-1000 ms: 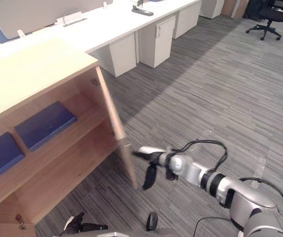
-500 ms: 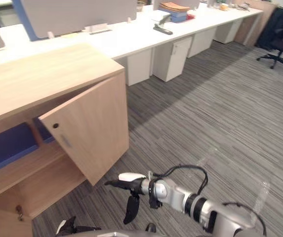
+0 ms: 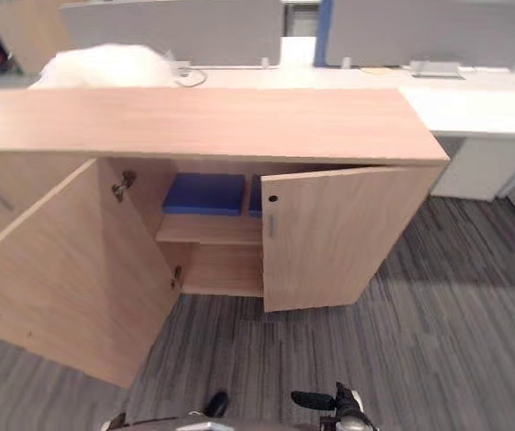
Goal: Walk over to the cabinet, pick up the folder, carry it to the office cabinet, place the folder inside the office cabinet, then close the office cabinet door
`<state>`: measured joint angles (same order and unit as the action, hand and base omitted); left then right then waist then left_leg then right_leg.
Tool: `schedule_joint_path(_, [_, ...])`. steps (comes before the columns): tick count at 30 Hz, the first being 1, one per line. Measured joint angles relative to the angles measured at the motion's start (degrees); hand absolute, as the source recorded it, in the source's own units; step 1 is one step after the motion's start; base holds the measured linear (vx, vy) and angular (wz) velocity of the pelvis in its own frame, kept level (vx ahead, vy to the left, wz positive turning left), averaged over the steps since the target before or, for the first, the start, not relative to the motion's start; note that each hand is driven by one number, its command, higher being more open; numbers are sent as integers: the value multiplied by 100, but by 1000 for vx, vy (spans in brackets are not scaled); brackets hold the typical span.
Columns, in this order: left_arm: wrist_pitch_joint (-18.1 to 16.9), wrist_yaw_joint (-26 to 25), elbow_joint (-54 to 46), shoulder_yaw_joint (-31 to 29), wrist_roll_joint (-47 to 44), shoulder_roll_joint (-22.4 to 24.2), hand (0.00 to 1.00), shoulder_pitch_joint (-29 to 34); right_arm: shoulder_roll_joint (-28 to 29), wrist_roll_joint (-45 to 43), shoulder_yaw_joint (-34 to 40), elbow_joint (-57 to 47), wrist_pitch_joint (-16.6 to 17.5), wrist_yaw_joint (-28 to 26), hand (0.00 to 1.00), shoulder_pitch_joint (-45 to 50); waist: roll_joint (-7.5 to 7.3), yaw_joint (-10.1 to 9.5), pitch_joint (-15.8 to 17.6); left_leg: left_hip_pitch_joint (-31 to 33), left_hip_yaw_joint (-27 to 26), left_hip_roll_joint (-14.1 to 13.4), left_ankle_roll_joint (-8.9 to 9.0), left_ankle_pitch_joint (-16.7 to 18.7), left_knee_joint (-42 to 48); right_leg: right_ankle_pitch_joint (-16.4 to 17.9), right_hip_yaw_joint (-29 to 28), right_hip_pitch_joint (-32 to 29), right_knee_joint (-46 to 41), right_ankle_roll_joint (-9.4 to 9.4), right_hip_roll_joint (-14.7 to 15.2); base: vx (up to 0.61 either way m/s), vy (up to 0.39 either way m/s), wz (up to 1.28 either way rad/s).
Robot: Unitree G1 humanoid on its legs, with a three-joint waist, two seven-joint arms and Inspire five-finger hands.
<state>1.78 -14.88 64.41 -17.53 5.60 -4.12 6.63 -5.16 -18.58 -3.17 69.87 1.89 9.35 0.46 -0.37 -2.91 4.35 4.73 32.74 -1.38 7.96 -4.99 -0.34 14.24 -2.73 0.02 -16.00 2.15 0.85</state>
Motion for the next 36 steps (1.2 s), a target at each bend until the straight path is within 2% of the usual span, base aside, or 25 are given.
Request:
schedule_joint_path(2, [-2,29,-154,50,-142,-11,100,93,71,-273,311,2,13,121,100,63,-34,12,23,29,89,46,13,-11,56,-4,215,170,142,-21,16,80,-83,57])
schedule_joint_path(3, [-4,40,-260,93,-177,-3,100,96,92,-323,481,-17,15,155,100,98,-51,16,72,62,-41,99,-25,-38,137,-6,343,278,176,-35,46,60,-80,78])
schedule_joint_path(4, [-10,68,-460,162,-214,23,100,79,139,-276,873,-72,5,175,100,148,-18,24,133,229,-740,85,-405,26,296,-26,585,311,179,-90,132,19,-44,75])
schedule_joint_path(5, [-32,85,-565,166,-209,38,100,32,205,-190,1168,-135,-7,195,100,140,-63,36,208,422,-1598,-75,-728,275,621,-36,748,328,193,-115,176,-31,-43,109])
schedule_joint_path(6, [-78,107,-626,220,-209,-7,100,-58,262,-58,1582,-192,-39,191,100,151,-95,114,322,1009,-2799,-313,-1119,776,1769,-17,1137,344,141,-144,311,-41,-40,113])
schedule_joint_path(7, [-78,100,-707,299,-218,-7,100,-99,267,92,1996,-200,-73,194,100,161,-47,125,352,1367,-3513,-490,-1098,1055,2767,-6,1462,390,105,-160,395,-3,-46,122])
schedule_joint_path(9, [-105,50,-743,604,-132,-37,100,-76,239,330,2527,-236,-183,212,100,250,72,131,345,1383,-4483,-728,-1128,1391,3870,10,1970,604,112,-133,527,98,38,95])
schedule_joint_path(10, [-108,74,-735,888,-9,-75,100,-73,229,438,2756,-308,-177,211,100,344,159,168,334,1196,-4850,-848,-1076,1584,4151,33,2222,692,116,-89,558,132,105,85])
schedule_joint_path(11, [-112,119,-715,1016,60,-108,100,-78,228,519,2871,-329,-177,200,100,380,191,197,324,1090,-4992,-923,-1023,1660,4158,59,2328,716,90,-40,560,166,153,106])
schedule_joint_path(12, [-120,207,-634,1226,128,-164,100,-109,234,530,3044,-325,-184,192,100,403,261,289,310,942,-5130,-891,-872,1909,3745,122,2483,701,-36,72,557,160,183,126])
schedule_joint_path(13, [-119,333,-618,1402,130,-310,100,-185,315,538,3293,-289,-215,181,100,385,140,375,339,681,-5081,-513,-941,1916,3004,136,2478,673,-101,123,662,149,189,126])
schedule_joint_path(14, [-123,397,-624,1497,131,-386,100,-213,390,520,3391,-252,-255,169,100,375,52,397,374,528,-5056,-333,-1070,1813,2628,133,2434,664,-55,123,742,81,151,109])
schedule_joint_path(15, [-106,456,-617,1516,129,-457,100,-229,461,512,3479,-161,-297,153,100,397,-76,401,342,356,-4948,-44,-1119,1523,2095,120,2278,705,246,121,775,30,71,63])
schedule_joint_path(16, [-100,460,-611,1518,128,-465,100,-216,477,511,3492,-155,-307,138,100,423,-105,408,312,279,-4910,66,-1128,1412,1880,87,2255,717,418,119,771,-22,28,61])
schedule_joint_path(17, [-101,471,-605,1557,126,-472,100,-209,485,511,3494,-161,-298,116,100,445,-114,412,306,116,-4819,257,-1180,1235,1477,-97,2262,718,652,141,784,-50,-15,58])
schedule_joint_path(18, [-102,491,-564,1729,166,-484,100,-199,479,508,3515,-168,-290,81,100,462,-97,456,277,-81,-4694,420,-1214,1004,1048,-206,2263,805,696,268,841,-47,-7,53])
schedule_joint_path(20, [-126,545,-580,1897,192,-446,100,-160,438,535,3514,-168,-289,49,100,469,3,454,229,-405,-4618,566,-1222,620,297,-292,2274,817,732,297,893,8,1,28])
schedule_joint_path(22, [-124,574,-584,1879,185,-386,100,-79,389,653,3474,-178,-290,-9,100,467,48,456,202,-725,-4576,625,-1187,266,-402,-307,2290,847,744,320,867,21,-7,9])
schedule_joint_path(23, [-123,580,-592,1848,181,-391,100,-61,381,741,3395,-181,-289,-7,100,456,22,468,223,-796,-4527,628,-1181,215,-475,-308,2310,904,761,321,850,-14,-34,11])
schedule_joint_path(29, [-119,529,-1269,1498,84,-382,100,237,384,777,3052,-213,-279,-7,100,457,-82,466,256,-862,-4442,596,-1158,185,-506,-306,2367,1019,850,320,794,-46,-29,5])
schedule_joint_path(33, [-118,428,-1962,767,-793,39,100,342,346,776,2846,-237,-254,-9,100,519,-82,467,257,-831,-4409,636,-1172,173,-510,-293,2422,1077,1037,313,795,-48,4,4])
schedule_joint_path(36, [-122,386,-2533,633,-1355,222,100,358,353,779,2837,-267,-256,-50,100,598,-91,467,247,-833,-4367,655,-1176,170,-510,-293,2451,1132,1109,313,790,-40,-8,9])
